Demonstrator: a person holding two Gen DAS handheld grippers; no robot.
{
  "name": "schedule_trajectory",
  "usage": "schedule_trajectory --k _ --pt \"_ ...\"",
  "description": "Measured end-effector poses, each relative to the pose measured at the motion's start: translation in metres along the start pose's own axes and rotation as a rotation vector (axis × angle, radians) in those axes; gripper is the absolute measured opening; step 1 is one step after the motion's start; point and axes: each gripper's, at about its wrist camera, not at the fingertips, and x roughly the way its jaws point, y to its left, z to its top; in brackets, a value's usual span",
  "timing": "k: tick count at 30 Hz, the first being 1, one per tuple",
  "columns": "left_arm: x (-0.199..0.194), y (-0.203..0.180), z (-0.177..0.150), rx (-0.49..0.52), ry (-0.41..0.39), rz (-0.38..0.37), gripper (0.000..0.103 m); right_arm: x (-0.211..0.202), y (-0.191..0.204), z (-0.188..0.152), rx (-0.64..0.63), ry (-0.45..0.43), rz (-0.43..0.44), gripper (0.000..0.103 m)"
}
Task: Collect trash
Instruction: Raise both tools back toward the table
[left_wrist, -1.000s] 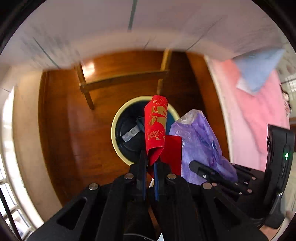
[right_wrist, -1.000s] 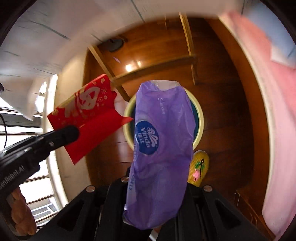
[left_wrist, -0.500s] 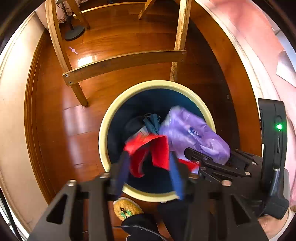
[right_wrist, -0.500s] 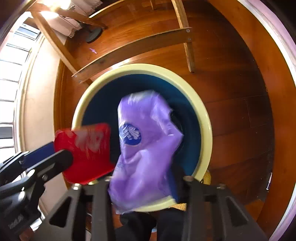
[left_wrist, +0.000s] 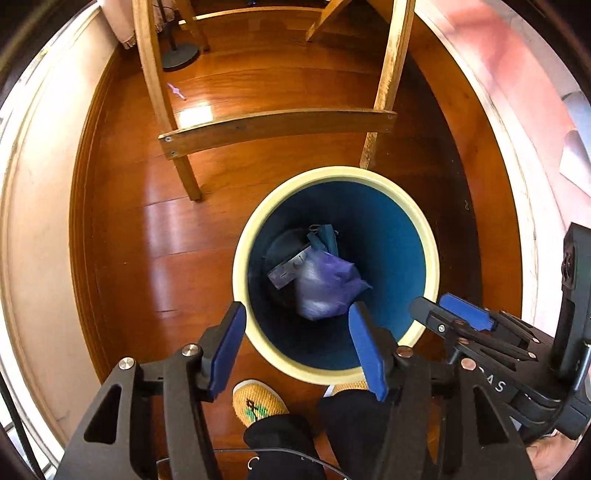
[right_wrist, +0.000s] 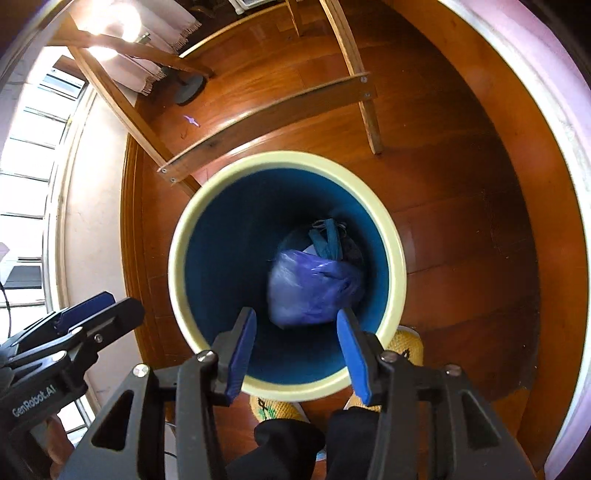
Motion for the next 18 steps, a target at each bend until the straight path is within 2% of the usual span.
schedule_trajectory --k 4,8,18 --pt "-0.033 0.000 0.002 -0.025 -0.010 0.003 0.056 -0.030 0.012 0.001 -0.001 -0.008 0.007 0.047" --pt "-0.087 -0.003 0.005 -0.048 -0.039 -0.002 0.056 -0.078 0.026 0.002 -0.008 -0.021 0.028 0.047" --pt "-0.258 -0.020 0.012 -0.030 -0.193 0.009 0.056 -0.232 0.074 0.014 -0.077 -0.119 0.107 0.047"
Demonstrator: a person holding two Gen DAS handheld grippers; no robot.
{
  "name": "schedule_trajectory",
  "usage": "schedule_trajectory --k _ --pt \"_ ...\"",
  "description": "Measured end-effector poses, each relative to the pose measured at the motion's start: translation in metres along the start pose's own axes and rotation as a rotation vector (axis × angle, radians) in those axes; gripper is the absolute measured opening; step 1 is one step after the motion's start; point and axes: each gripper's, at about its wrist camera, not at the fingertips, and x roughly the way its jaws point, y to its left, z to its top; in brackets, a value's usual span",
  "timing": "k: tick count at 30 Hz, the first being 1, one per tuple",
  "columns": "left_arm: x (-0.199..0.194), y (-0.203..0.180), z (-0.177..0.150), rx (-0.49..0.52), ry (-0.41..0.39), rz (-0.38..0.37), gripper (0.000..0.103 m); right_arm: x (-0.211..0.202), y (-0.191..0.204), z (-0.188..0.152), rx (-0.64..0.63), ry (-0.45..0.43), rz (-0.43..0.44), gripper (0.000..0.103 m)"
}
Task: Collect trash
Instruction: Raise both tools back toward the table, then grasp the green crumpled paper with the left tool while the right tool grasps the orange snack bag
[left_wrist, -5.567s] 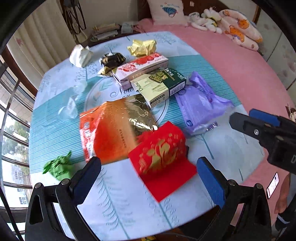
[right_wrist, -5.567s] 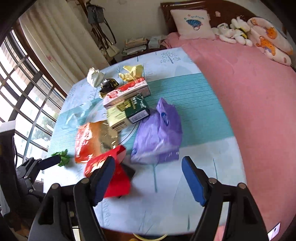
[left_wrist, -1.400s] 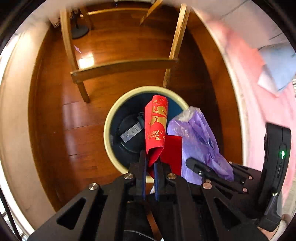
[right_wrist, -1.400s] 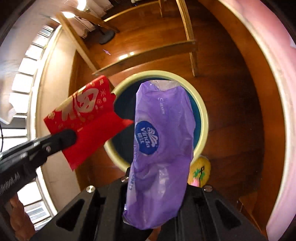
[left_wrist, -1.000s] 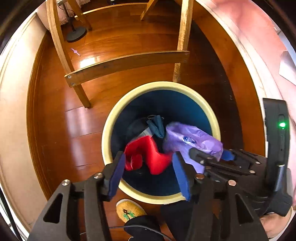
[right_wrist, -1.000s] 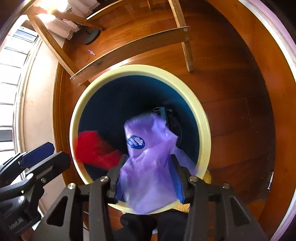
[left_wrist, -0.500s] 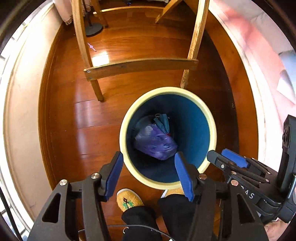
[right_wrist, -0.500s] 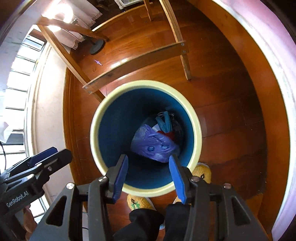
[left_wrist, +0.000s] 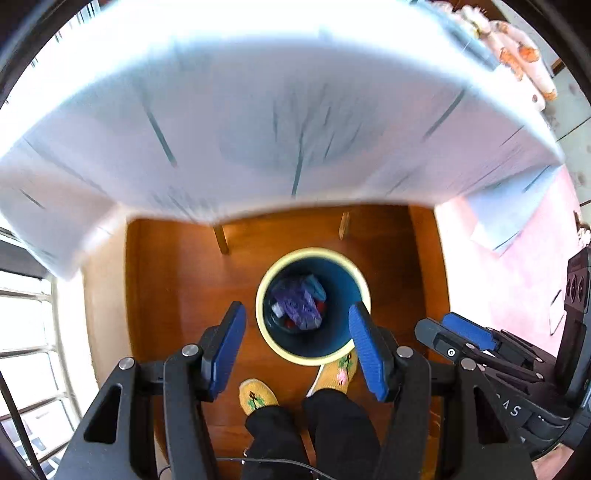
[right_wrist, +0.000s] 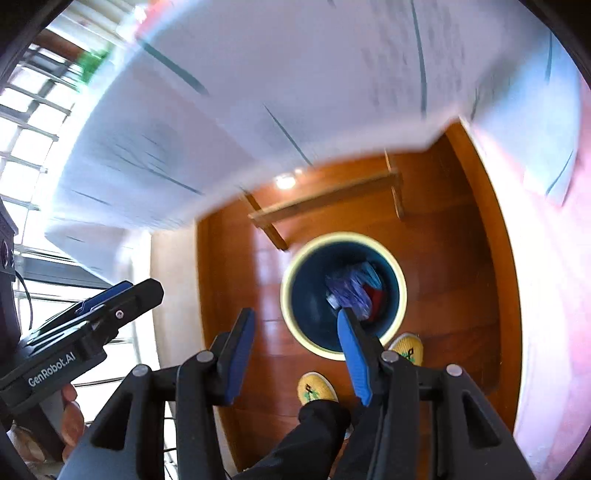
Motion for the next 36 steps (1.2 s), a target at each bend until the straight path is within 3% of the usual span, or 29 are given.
schedule_trajectory --k 9,19,25,30,36 --pt "-0.132 -0.017 0.051 0.010 -0.182 0.030 0.056 -0.104 0.051 0.044 -0.142 -0.075 0.071 0.047" --pt "-0.211 -0.028 0.103 -0.057 -0.360 0.095 0.067 -0.186 0.085 0.114 -0.331 -0.233 0.103 0.047" --pt "-0.223 -0.026 0.122 -0.069 -0.385 0.151 0.072 -0.201 0.094 0.150 -0.394 -0.271 0.135 0.048" --pt "-0.210 -0.017 0.136 -0.059 -0.359 0.171 0.073 -0.196 0.102 0.166 -0.402 -0.274 0.143 0.057" --pt "-0.181 0.012 0.174 -0.041 -0.310 0.156 0.073 -0.172 0.115 0.186 -0.372 -0.259 0.100 0.057"
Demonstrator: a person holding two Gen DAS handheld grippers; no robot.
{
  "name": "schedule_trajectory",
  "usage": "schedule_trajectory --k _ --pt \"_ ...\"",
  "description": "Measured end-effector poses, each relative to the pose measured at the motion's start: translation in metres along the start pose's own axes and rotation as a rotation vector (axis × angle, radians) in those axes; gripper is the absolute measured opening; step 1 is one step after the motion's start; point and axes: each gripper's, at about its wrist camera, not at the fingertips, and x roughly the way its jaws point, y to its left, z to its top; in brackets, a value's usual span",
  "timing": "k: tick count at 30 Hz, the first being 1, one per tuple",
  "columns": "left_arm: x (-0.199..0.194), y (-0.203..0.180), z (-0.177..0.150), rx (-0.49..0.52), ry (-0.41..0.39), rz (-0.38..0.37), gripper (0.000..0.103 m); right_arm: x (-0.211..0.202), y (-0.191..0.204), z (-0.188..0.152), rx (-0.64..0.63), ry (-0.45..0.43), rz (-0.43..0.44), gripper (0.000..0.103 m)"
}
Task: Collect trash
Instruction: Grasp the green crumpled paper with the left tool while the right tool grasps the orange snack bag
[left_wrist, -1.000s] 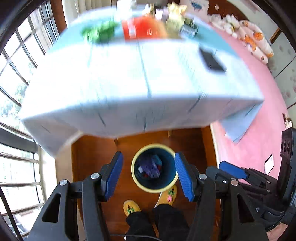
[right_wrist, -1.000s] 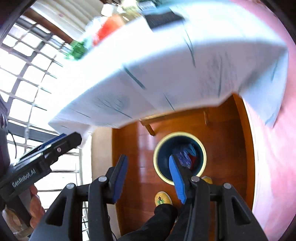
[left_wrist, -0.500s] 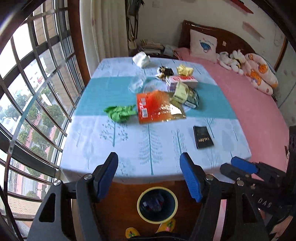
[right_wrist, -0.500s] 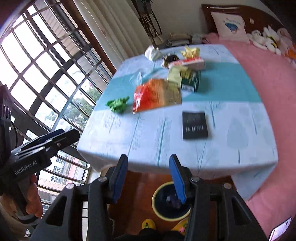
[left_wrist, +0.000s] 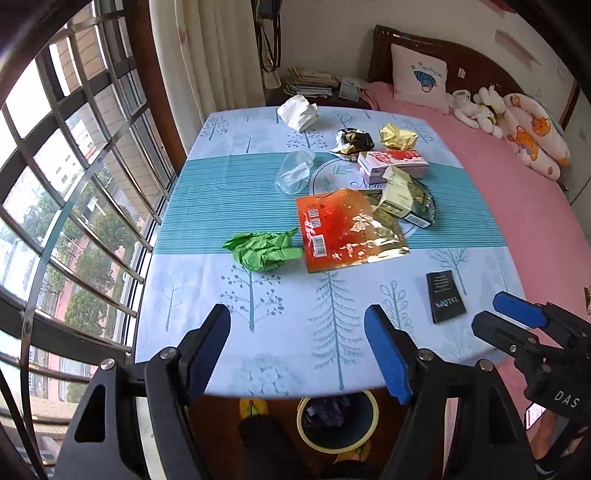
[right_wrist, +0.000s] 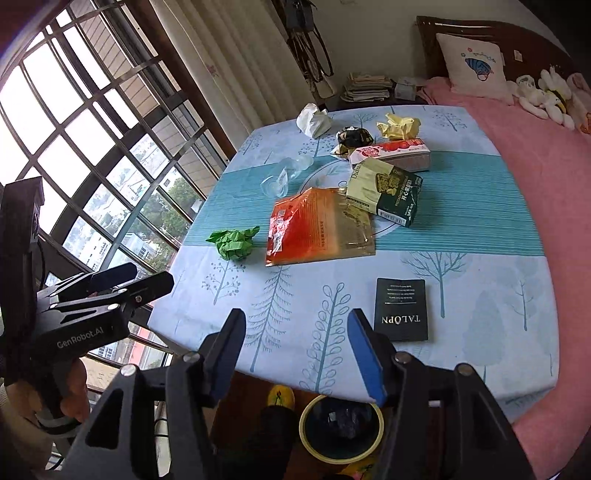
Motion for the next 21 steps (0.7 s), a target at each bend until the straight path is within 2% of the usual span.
schedule_trajectory --k 5,10,14,19,20,21 --pt "0.047 0.020 0.030 0.080 0.057 -0.051 0.073 0.030 -0.001 0.022 0.103 -0.009 -0.069 0.059" --pt "0.102 0.034 0.054 0.243 0.162 -0.106 0.073 0.070 0.003 0.042 0.256 0.006 -0.138 0.069" --pt "0.142 0.036 0.057 0.362 0.252 -0.146 0.073 0.101 0.012 0.052 0.332 0.023 -0.180 0.072" --pt "0.177 0.041 0.061 0.433 0.331 -0.211 0.073 0.131 0.022 0.062 0.414 0.027 -0.216 0.086" --pt "0.180 0.042 0.062 0.437 0.334 -0.220 0.068 0.136 0.024 0.064 0.419 0.029 -0.227 0.087" --pt "0.184 0.043 0.063 0.444 0.336 -0.225 0.051 0.141 0.026 0.067 0.423 0.033 -0.242 0.088"
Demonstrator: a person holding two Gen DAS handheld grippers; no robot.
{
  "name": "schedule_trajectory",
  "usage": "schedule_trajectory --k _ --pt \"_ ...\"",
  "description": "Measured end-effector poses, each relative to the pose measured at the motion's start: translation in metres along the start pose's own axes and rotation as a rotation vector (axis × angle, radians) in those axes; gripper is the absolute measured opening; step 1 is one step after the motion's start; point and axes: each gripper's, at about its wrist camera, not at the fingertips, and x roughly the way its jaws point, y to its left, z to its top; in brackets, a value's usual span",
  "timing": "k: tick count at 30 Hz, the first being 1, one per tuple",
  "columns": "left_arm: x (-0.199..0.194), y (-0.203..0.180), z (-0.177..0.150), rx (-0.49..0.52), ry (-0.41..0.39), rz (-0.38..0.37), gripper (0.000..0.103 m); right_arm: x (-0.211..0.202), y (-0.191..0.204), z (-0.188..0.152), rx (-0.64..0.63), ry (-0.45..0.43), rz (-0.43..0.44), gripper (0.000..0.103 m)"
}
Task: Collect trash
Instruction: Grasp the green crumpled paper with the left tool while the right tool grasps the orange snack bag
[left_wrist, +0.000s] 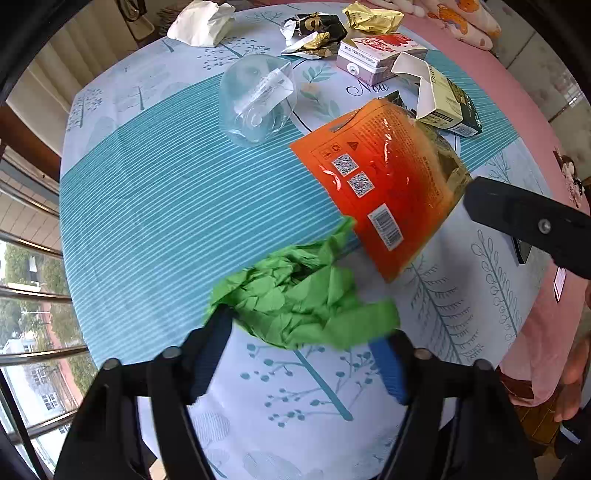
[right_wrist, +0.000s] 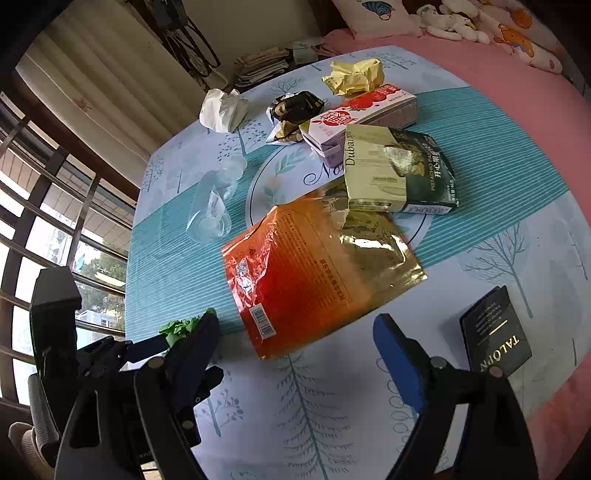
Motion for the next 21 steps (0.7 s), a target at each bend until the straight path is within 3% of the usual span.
schedule_trajectory --k 6,14,21 --pt "0.000 0.012 0.003 0.040 -0.023 -0.048 0.044 0.025 0.018 0.008 0.026 0.004 -0.058 0.091" --pt "-0.010 0.056 0.011 -0.074 -0.053 -0.067 0.044 0.065 0.042 0.013 -0.029 0.022 -0.185 0.092" --pt "-0.011 0.087 0.030 -0.145 -0.053 -0.094 0.044 0.086 0.049 0.008 -0.100 0.024 -0.324 0.103"
